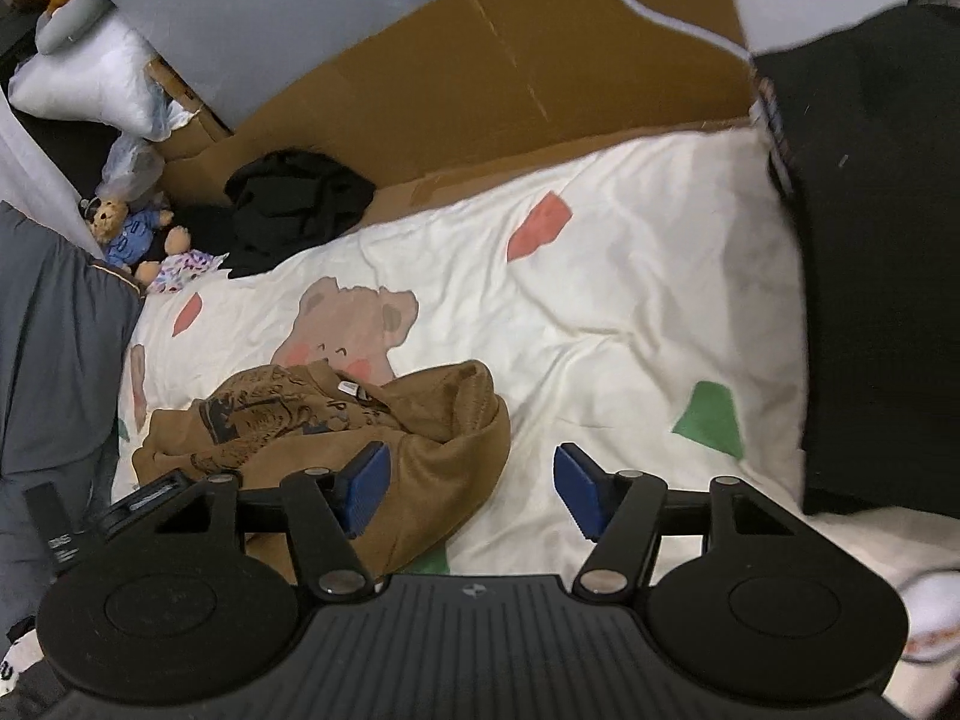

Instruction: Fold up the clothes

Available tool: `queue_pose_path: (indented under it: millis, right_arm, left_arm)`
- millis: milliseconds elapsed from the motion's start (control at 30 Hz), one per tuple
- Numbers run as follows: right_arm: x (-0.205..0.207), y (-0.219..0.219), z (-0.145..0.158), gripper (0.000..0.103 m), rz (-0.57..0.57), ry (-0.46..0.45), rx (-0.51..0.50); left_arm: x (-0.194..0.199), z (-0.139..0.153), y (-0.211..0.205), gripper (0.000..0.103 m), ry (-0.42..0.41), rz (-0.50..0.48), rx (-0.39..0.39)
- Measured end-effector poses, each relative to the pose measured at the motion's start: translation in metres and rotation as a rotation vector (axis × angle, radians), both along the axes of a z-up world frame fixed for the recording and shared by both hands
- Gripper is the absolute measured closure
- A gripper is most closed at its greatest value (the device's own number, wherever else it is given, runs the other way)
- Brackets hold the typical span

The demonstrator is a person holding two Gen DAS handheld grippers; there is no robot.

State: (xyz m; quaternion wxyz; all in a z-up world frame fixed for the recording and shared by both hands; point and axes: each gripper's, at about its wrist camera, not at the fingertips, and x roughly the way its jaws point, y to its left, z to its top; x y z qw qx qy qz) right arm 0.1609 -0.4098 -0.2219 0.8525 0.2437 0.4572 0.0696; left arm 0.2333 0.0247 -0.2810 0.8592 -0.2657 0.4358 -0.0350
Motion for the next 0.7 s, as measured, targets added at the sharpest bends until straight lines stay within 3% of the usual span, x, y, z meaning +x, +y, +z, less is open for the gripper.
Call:
queue_pose_path:
  millis: [33, 133, 467, 700]
  right_arm:
    - [-0.004, 0.003, 0.007, 0.037, -0.001, -0.003, -0.015]
    - [-0.019, 0.009, 0.024, 0.037, -0.018, -0.01, -0.037]
    - [-0.057, 0.017, 0.046, 0.037, -0.137, -0.024, -0.017]
    - [-0.073, 0.04, 0.054, 0.037, -0.134, -0.039, -0.014]
  left_arm:
    - [0.003, 0.0, -0.002, 0.083, -0.002, -0.024, -0.007]
    - [0.003, 0.005, -0.001, 0.094, -0.012, -0.064, -0.063]
    - [-0.032, 0.033, -0.017, 0.096, -0.054, -0.262, -0.22]
    - [-0.074, 0.05, -0.045, 0.096, -0.083, -0.425, -0.318]
